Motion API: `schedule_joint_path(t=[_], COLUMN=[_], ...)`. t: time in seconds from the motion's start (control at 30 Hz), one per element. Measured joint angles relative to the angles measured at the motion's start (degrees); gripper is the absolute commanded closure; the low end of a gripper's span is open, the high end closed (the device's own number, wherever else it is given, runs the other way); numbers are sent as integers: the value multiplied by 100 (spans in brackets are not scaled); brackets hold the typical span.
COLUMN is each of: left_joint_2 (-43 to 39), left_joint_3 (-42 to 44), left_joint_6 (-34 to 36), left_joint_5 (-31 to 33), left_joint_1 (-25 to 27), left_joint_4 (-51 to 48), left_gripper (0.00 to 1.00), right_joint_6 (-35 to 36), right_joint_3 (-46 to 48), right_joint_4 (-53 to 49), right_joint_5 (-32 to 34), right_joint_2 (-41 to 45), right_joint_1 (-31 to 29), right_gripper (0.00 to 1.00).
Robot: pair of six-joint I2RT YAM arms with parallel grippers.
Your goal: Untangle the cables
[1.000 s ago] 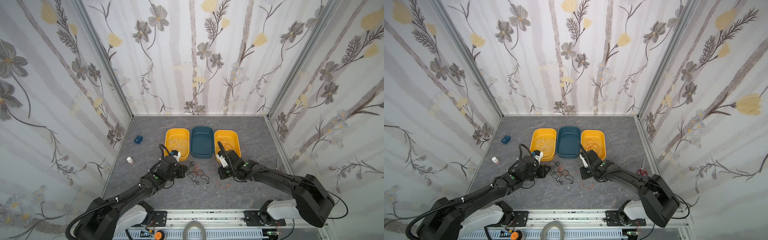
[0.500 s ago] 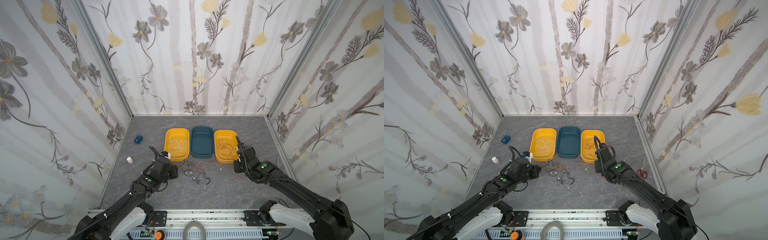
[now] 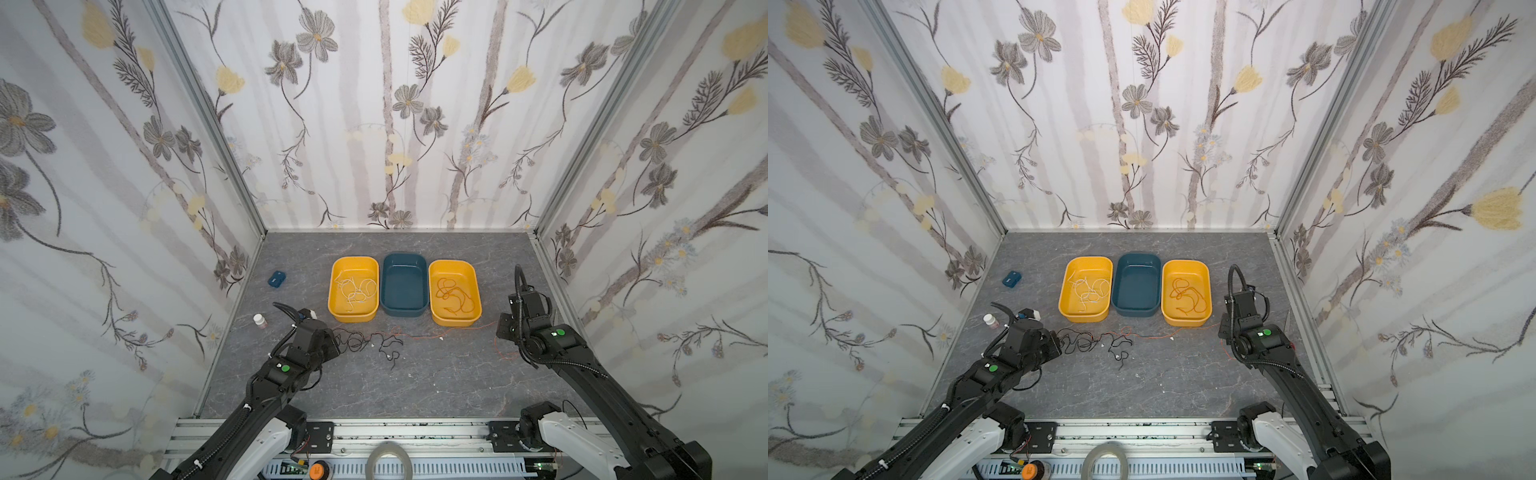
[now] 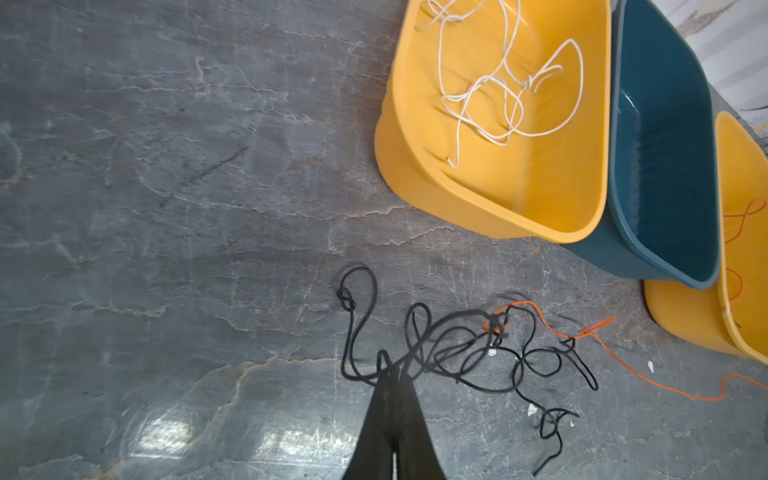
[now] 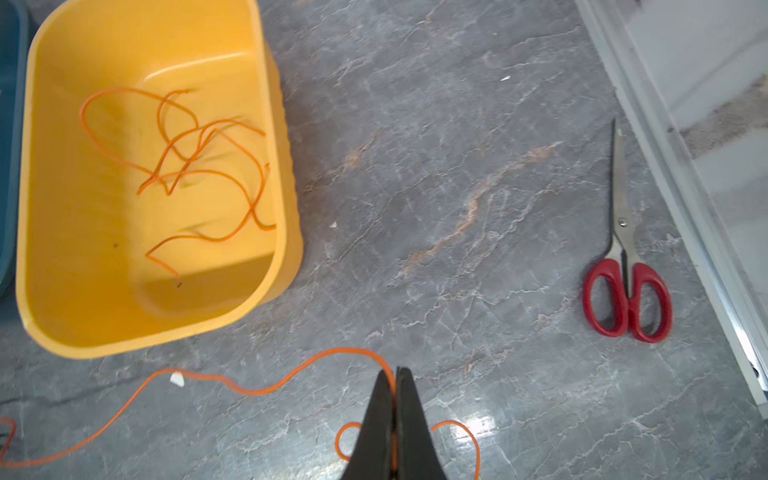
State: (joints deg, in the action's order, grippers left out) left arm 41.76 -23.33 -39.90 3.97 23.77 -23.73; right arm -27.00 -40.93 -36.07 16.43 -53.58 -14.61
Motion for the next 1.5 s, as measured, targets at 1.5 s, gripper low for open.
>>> schedule_joint_path(t=[1.5], left_joint_2=[612], left_joint_3=[234], left_joint_6=[-385], left_joint_5=[-979], left_joint_1=[308], left_joint_4=[846], left_gripper=[100], right_joint_6=[-131], right_joint_3=[-2758], right_joint_4=[-120], right_joint_5=[-3101], right_joint_2=[170], right_joint_1=[850], right_gripper=[100])
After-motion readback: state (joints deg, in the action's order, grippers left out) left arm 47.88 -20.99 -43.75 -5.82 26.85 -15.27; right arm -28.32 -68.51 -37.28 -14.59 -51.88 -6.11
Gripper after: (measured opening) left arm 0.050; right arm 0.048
